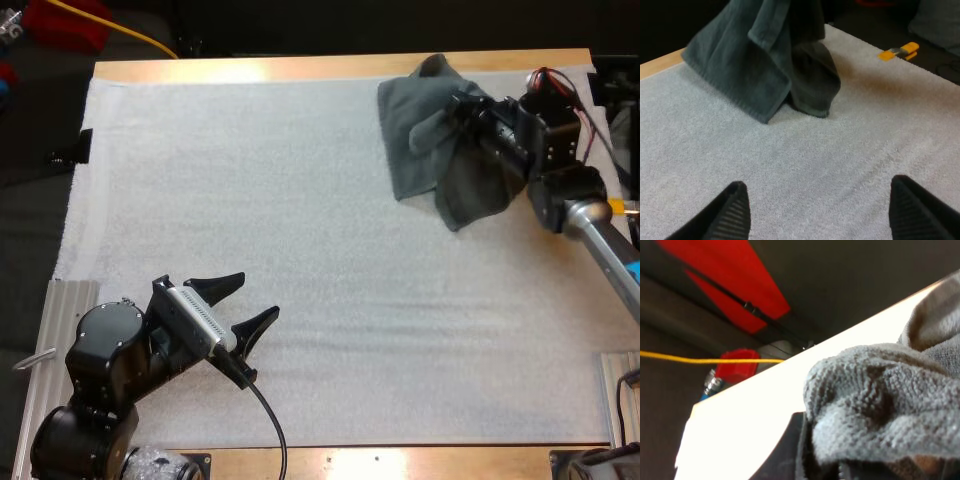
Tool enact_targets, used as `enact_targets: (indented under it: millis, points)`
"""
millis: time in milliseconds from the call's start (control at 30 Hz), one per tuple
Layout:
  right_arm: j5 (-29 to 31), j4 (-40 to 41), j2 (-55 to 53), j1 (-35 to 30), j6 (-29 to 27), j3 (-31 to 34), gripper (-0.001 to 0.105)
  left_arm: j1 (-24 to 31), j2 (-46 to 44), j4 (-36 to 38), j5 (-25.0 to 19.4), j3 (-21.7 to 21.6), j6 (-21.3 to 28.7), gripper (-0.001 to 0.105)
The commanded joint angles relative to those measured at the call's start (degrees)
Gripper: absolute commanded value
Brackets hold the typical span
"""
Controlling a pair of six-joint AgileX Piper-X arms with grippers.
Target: Pick towel from pile, fold and stack
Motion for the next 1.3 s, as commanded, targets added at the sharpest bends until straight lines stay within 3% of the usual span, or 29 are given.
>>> enact_targets:
  millis: [0,433,600,733,767,900,1200,1267]
  points:
    - [-0.58,1.4,-2.35,0.18,-2.53,-0.62,0.001,-0.19,0.0,-0.61,0.42,-0.47,-0.42,0.058]
    - [-3.15,9.7,-15.03,5.58,-3.27,-0.69,0.001,-0.19,0.0,-0.61,0.42,-0.47,-0.42,0.058]
    - [-3.15,11.34,-18.24,15.12,-3.27,-0.69,0.001,-0.19,0.0,-0.61,0.42,-0.47,-0.42,0.058]
    - [-2.48,12.08,-18.27,19.71,-3.27,-0.69,0.001,-0.19,0.0,-0.61,0.42,-0.47,-0.42,0.058]
    - [0.21,14.4,-18.27,23.63,-3.27,-0.69,0.001,-0.19,0.0,-0.61,0.42,-0.47,-0.42,0.058]
    - [1.53,18.6,-17.61,29.76,-3.27,-0.56,0.001,-0.19,0.0,-0.61,0.42,-0.47,-0.42,0.058]
    - [2.08,24.46,-12.26,33.86,-3.86,-0.46,0.001,-0.19,0.0,-0.61,0.42,-0.47,-0.42,0.058]
    - [5.21,26.97,-8.04,33.67,-6.99,-0.46,0.001,-0.19,0.0,2.21,-0.11,-0.47,-0.42,0.058]
